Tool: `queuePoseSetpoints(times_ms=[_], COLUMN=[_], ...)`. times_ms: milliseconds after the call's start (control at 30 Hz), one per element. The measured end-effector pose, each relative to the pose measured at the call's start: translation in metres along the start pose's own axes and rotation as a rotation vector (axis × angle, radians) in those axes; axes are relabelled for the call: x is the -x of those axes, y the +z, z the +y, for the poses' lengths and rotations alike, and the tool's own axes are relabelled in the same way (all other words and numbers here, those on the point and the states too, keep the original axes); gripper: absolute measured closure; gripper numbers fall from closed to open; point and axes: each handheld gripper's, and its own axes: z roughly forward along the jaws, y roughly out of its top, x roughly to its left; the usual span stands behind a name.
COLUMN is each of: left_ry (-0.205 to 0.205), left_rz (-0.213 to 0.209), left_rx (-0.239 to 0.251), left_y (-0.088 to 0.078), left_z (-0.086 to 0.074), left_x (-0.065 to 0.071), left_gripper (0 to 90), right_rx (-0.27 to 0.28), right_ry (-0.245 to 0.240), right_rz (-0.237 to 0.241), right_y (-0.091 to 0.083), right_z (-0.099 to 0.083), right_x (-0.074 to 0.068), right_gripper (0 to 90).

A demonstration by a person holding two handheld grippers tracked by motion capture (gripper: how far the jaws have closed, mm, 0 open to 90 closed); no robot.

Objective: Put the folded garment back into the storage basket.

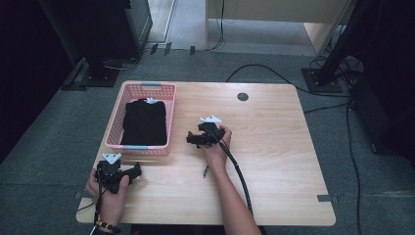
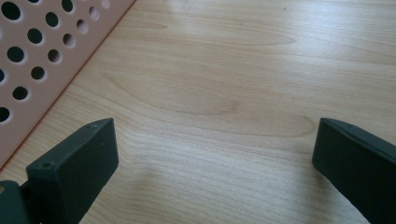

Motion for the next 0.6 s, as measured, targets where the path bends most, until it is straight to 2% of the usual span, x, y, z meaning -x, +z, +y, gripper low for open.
queuePoseSetpoints(times_ms=[100,233,600], left_ry=[0.000,0.000,0.000], left_rz=[0.000,0.000,0.000], left_rx=[0.000,0.000,0.000], left_y=[0.0000,0.0000,0.0000], left_z=[0.0000,0.0000,-0.0001], left_x=[0.0000,0.0000,0.0001], left_gripper=[0.0,0.0,0.0], right_rx=[-0.013,-0.028,-0.038], right_ry=[-0.024,-0.024,-0.038], right_rz=[-0.032,-0.031,-0.072], right_y=[-0.0001,-0.0011,-0.0040], right_z=[-0.0024,-0.0035,-0.0054], right_x=[0.0004,0.0012,0.0073], right_gripper=[0.0,0.0,0.0])
